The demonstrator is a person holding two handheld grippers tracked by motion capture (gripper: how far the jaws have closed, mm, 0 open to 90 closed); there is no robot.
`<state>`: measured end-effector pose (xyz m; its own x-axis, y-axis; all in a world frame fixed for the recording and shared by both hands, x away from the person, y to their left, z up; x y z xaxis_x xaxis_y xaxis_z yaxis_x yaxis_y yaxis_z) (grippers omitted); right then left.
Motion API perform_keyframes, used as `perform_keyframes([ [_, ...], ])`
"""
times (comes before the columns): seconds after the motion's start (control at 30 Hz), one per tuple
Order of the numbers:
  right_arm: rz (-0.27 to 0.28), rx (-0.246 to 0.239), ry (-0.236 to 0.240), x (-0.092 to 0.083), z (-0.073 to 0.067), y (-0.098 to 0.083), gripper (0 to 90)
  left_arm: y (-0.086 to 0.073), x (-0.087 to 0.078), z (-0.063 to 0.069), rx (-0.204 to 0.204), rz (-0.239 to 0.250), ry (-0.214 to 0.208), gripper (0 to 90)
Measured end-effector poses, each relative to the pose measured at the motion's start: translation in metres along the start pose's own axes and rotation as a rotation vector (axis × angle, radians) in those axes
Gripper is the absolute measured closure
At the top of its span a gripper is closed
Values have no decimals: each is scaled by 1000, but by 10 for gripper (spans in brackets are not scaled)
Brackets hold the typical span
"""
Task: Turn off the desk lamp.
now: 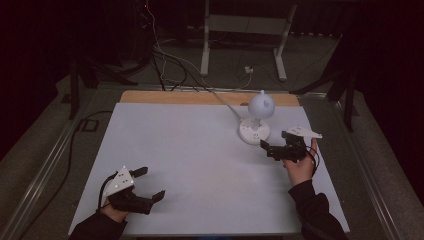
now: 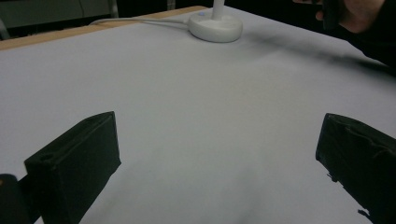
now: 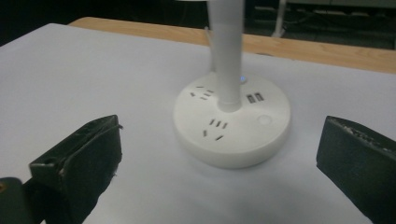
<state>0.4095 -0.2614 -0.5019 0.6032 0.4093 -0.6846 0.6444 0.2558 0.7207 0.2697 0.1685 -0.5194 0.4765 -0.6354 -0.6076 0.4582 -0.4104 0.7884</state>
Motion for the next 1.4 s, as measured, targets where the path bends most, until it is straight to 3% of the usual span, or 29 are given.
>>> perform_keyframes([
  [0.13, 7, -15, 14, -7, -7, -8, 0, 0, 0, 0, 3, 0, 1, 4],
  [0.37, -59, -69, 87, -18, -30, -38, 0, 0, 0, 1, 6, 1, 0, 4],
  [0.63, -89, -99, 149, -26, -48, -58, 0, 0, 0, 1, 8, -3, 3, 4],
  [0.7, -100, -117, 184, -30, -54, -67, 0, 0, 0, 1, 8, -3, 2, 4],
  [0.97, -120, -148, 206, -38, -60, -84, 0, 0, 0, 1, 7, -2, 1, 4],
  [1.2, -162, -204, 211, -40, -65, -103, 0, 0, 0, 1, 8, -4, 1, 4],
  [1.4, -185, -223, 210, -36, -64, -106, 0, 0, 1, 1, 8, -6, 3, 4],
])
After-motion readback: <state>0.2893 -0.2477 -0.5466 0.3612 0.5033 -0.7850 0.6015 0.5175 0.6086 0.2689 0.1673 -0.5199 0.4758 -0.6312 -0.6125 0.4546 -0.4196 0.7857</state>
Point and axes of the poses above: each handheld gripper's, and its own axes: x roughly forward along the jaws, y roughly out of its top, z roughly to its right, the point moved 6 cm from there along x, roughly forward along the jaws, and after that the axes turned 15 degrees about -z, right-handed, at the moved point
